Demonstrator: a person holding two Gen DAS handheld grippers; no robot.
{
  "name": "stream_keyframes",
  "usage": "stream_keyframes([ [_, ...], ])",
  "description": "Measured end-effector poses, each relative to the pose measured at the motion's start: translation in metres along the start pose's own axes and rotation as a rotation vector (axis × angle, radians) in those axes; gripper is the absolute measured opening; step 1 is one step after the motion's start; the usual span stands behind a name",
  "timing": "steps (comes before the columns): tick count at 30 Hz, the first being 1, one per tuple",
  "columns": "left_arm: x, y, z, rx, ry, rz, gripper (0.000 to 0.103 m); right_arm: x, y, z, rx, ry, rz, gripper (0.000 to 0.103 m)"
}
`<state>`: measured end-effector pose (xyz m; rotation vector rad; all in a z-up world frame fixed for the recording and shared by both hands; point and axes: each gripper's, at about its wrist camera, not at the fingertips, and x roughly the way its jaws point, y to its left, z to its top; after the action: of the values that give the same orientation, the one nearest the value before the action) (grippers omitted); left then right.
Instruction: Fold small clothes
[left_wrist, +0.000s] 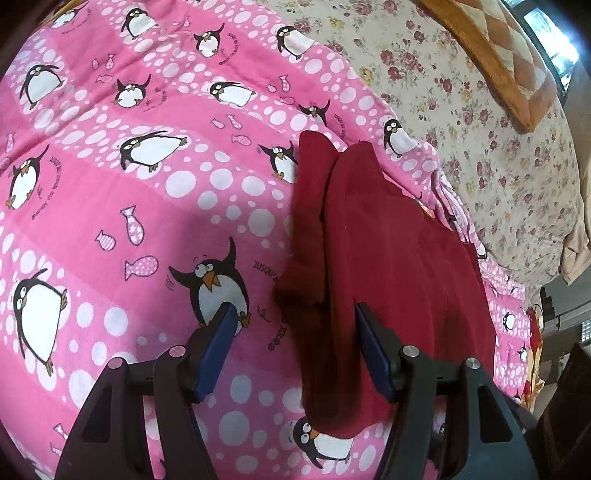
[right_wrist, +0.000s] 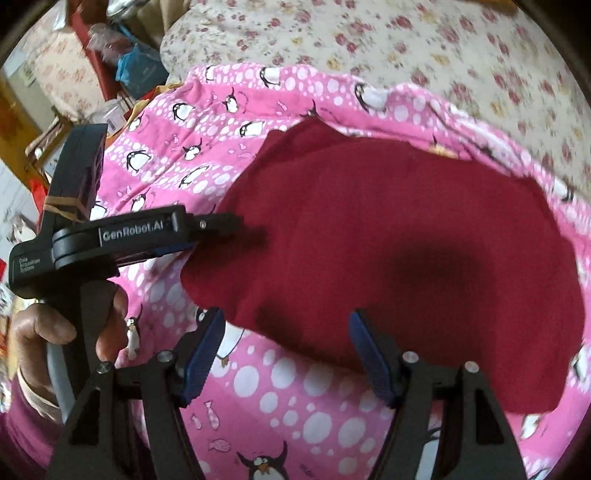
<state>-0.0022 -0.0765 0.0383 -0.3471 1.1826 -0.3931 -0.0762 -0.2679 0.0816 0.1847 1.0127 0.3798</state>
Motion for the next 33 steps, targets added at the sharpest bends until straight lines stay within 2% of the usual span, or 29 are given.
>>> stream_keyframes([
  [4,0.006,0.001,0.011,-0.018,0.02,-0.019,0.044,-0.001,0.007,-0.011,-0.005,-0.031,0.032,0.073],
  [10,0.014,-0.001,0.032,0.014,0.05,-0.007,0.044,-0.007,0.028,-0.023,-0.056,-0.113,0.051,0.073],
  [14,0.025,-0.008,0.051,0.057,0.078,-0.006,0.044,-0.004,0.04,-0.024,-0.065,-0.131,0.055,0.073],
  [16,0.03,-0.013,0.059,0.092,0.098,-0.006,0.044,-0.003,0.047,-0.026,-0.095,-0.146,0.013,0.073],
  [21,0.046,-0.023,0.071,0.169,0.152,-0.032,0.044,0.004,0.079,-0.033,-0.275,-0.195,-0.096,0.073],
  [26,0.057,-0.026,0.079,0.212,0.183,-0.062,0.044,0.022,0.108,-0.038,-0.455,-0.248,-0.272,0.073],
  [30,0.061,-0.021,0.082,0.198,0.19,-0.095,0.044,0.041,0.11,-0.033,-0.476,-0.239,-0.329,0.072],
  [33,0.061,-0.021,0.081,0.205,0.185,-0.098,0.044,0.055,0.097,-0.024,-0.416,-0.182,-0.302,0.06],
])
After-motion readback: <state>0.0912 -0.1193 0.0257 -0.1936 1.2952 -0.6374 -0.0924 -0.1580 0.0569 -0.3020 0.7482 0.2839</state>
